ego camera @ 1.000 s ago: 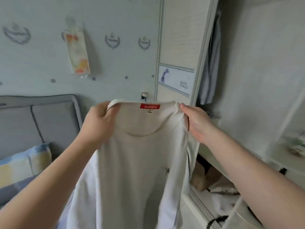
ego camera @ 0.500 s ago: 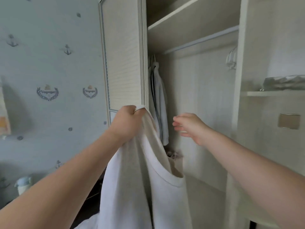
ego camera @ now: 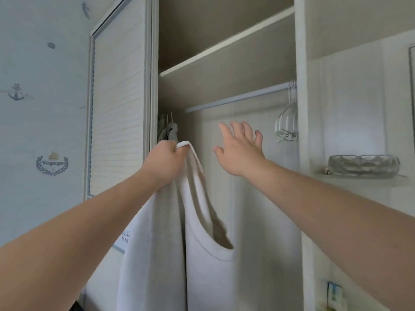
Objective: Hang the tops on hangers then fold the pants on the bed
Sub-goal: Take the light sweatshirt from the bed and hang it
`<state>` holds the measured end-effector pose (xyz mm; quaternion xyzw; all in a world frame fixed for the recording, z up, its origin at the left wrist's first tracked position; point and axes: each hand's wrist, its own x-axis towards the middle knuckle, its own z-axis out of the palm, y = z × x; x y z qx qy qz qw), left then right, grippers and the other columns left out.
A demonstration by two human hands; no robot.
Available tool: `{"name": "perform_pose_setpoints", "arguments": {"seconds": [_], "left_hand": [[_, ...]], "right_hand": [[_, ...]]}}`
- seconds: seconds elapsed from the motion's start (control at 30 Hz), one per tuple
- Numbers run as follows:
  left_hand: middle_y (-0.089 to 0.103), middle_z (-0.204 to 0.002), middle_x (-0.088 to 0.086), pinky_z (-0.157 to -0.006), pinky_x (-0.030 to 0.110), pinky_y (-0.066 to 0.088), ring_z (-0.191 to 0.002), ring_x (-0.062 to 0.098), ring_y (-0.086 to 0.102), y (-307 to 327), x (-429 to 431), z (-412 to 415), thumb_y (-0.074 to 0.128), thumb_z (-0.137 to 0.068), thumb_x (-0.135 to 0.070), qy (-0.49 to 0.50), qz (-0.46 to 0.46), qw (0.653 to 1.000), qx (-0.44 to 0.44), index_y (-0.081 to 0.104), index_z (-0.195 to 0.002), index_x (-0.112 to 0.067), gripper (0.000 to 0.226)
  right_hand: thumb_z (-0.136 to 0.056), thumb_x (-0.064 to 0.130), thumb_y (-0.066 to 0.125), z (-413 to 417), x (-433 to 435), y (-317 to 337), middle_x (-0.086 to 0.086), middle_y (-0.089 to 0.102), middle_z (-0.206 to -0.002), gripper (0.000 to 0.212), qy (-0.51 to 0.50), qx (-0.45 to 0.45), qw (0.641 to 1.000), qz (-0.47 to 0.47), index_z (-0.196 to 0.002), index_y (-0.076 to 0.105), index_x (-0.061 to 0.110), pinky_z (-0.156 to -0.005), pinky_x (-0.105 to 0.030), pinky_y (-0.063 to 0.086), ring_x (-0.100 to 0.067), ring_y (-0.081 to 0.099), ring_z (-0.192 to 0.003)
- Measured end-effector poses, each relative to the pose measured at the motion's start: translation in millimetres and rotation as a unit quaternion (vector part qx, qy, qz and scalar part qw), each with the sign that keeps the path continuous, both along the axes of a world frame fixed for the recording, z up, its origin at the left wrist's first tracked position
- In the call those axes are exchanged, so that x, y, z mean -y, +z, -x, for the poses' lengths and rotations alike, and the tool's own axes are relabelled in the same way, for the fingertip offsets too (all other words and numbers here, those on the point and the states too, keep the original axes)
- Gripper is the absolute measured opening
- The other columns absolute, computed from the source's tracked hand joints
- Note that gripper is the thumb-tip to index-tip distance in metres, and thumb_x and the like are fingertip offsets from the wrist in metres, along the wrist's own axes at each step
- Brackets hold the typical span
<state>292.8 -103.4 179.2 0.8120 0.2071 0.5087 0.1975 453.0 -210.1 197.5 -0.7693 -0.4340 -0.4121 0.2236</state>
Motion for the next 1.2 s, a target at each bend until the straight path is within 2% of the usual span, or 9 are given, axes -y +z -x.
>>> {"name": "perform_pose_setpoints", "arguments": {"seconds": [0.17, 0.33, 0.5, 0.7, 0.83, 0.9, 0.97, 1.13, 1.2], "left_hand": [[0.041, -0.063, 0.005, -0.053, 0.030, 0.029, -0.058, 0.021, 0.038, 26, -44, -61, 0.044, -0.106, -0.039, -0.072, -0.037, 0.997, 0.010, 0.042, -0.073, -0.010, 0.044], [0.041, -0.060, 0.005, -0.053, 0.032, 0.030, -0.061, 0.026, 0.039, 55, -82, -126, 0.047, -0.105, -0.036, -0.119, -0.062, 0.991, 0.011, 0.040, -0.067, -0.010, 0.047], [0.044, -0.057, 0.006, -0.049, 0.027, 0.029, -0.055, 0.023, 0.041, 76, -110, -182, 0.049, -0.105, -0.034, -0.149, -0.080, 0.985, 0.014, 0.041, -0.060, -0.011, 0.051], [0.061, -0.071, 0.019, -0.057, 0.035, 0.033, -0.075, 0.038, 0.059, 88, -127, -242, 0.048, -0.105, -0.037, -0.199, -0.090, 0.975, 0.034, 0.058, -0.076, -0.001, 0.047], [0.052, -0.061, 0.007, -0.054, 0.035, 0.028, -0.066, 0.032, 0.052, 85, -128, -270, 0.047, -0.105, -0.039, -0.217, -0.089, 0.971, 0.041, 0.055, -0.071, -0.008, 0.046], [0.050, -0.060, 0.004, -0.053, 0.034, 0.028, -0.063, 0.027, 0.049, 85, -128, -279, 0.047, -0.105, -0.038, -0.217, -0.097, 0.970, 0.050, 0.049, -0.066, -0.012, 0.047], [0.048, -0.058, 0.003, -0.051, 0.032, 0.028, -0.059, 0.023, 0.046, 88, -129, -285, 0.048, -0.105, -0.037, -0.215, -0.110, 0.968, 0.064, 0.045, -0.063, -0.013, 0.048], [0.048, -0.057, 0.003, -0.049, 0.030, 0.029, -0.057, 0.019, 0.046, 91, -134, -297, 0.048, -0.105, -0.036, -0.203, -0.130, 0.967, 0.080, 0.045, -0.063, -0.013, 0.048], [0.047, -0.056, 0.003, -0.049, 0.027, 0.029, -0.056, 0.017, 0.045, 87, -135, -302, 0.047, -0.105, -0.037, -0.206, -0.127, 0.967, 0.079, 0.044, -0.063, -0.013, 0.048]], "right_hand": [[-0.097, 0.050, 0.043, -38, -20, 45, -0.009, 0.029, -0.154, 0.061, -0.105, 0.059, 0.993, 0.003, -0.150, 0.027, 0.025, -0.116, -0.060, 0.010, -0.032, 0.014, -0.148], [-0.096, 0.050, 0.044, -80, -40, 84, -0.011, 0.038, -0.147, 0.053, -0.213, 0.025, 0.976, 0.023, -0.142, 0.038, 0.022, -0.116, -0.060, 0.013, -0.034, 0.025, -0.142], [-0.093, 0.038, 0.050, -120, -58, 99, -0.011, 0.042, -0.142, 0.048, -0.317, 0.013, 0.948, 0.024, -0.137, 0.043, 0.020, -0.115, -0.058, 0.014, -0.034, 0.031, -0.138], [-0.089, 0.025, 0.050, -163, -67, 120, -0.013, 0.047, -0.140, 0.046, -0.503, 0.049, 0.860, 0.070, -0.135, 0.053, 0.020, -0.111, -0.050, 0.025, -0.035, 0.039, -0.130], [-0.097, 0.022, 0.045, -195, -61, 131, -0.015, 0.048, -0.140, 0.045, -0.600, 0.074, 0.792, 0.087, -0.141, 0.053, 0.018, -0.107, -0.046, 0.030, -0.035, 0.042, -0.127], [-0.098, 0.018, 0.044, -211, -56, 136, -0.015, 0.051, -0.136, 0.043, -0.618, 0.097, 0.774, 0.094, -0.140, 0.055, 0.017, -0.103, -0.043, 0.032, -0.035, 0.045, -0.124], [-0.097, 0.015, 0.045, -222, -51, 143, -0.013, 0.054, -0.133, 0.042, -0.615, 0.118, 0.775, 0.088, -0.138, 0.057, 0.017, -0.100, -0.040, 0.033, -0.034, 0.048, -0.122], [-0.096, 0.007, 0.049, -234, -44, 164, -0.014, 0.057, -0.134, 0.039, -0.545, 0.119, 0.829, 0.037, -0.132, 0.061, 0.014, -0.098, -0.040, 0.040, -0.036, 0.055, -0.124], [-0.096, 0.008, 0.050, -239, -41, 168, -0.016, 0.052, -0.136, 0.041, -0.542, 0.102, 0.834, 0.028, -0.136, 0.058, 0.011, -0.098, -0.040, 0.042, -0.037, 0.052, -0.126]]}}
